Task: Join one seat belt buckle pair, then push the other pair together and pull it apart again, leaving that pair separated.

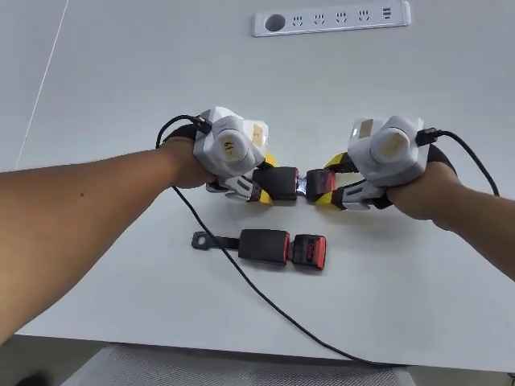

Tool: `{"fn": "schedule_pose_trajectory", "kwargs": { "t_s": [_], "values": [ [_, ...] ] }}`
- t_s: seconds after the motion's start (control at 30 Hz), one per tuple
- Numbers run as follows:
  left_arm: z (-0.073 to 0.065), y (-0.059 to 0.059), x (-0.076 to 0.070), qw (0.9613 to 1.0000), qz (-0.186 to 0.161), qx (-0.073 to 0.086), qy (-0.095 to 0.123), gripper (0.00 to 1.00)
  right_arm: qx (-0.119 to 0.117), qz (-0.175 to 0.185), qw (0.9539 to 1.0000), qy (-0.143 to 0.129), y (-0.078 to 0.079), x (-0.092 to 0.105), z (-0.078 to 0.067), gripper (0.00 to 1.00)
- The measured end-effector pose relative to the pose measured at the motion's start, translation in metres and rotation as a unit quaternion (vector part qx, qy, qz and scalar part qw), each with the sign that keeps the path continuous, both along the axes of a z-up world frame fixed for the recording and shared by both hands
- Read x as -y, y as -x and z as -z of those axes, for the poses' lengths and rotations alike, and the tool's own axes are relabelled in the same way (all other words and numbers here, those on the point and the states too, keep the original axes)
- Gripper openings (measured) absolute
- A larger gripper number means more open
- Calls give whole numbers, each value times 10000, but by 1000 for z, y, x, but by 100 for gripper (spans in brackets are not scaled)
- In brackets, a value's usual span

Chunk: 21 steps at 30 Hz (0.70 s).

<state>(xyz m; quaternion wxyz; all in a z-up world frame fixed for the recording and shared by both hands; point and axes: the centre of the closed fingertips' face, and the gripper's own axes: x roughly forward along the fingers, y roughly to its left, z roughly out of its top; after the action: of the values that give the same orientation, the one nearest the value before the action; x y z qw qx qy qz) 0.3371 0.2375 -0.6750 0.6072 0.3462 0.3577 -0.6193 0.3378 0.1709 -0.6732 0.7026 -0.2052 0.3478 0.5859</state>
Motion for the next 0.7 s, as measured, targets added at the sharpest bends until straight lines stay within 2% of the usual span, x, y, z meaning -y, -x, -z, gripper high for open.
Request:
{"fn": "schedule_pose_trajectory", "kwargs": {
  "t_s": [0.13, 0.27, 0.7],
  "values": [
    [0, 0, 1, 9999, -115, 3, 73, 34, 22, -28, 9999, -147, 1, 5, -1, 34],
    [0, -1, 2, 9997, -206, 8, 110, 34, 36, -116, 9998, -159, 0, 9, -2, 34],
    [-1, 0, 4, 9998, -185, 14, 29, 35, 74, -26, 9999, -115, -2, 59, -5, 35]
  ]
}}
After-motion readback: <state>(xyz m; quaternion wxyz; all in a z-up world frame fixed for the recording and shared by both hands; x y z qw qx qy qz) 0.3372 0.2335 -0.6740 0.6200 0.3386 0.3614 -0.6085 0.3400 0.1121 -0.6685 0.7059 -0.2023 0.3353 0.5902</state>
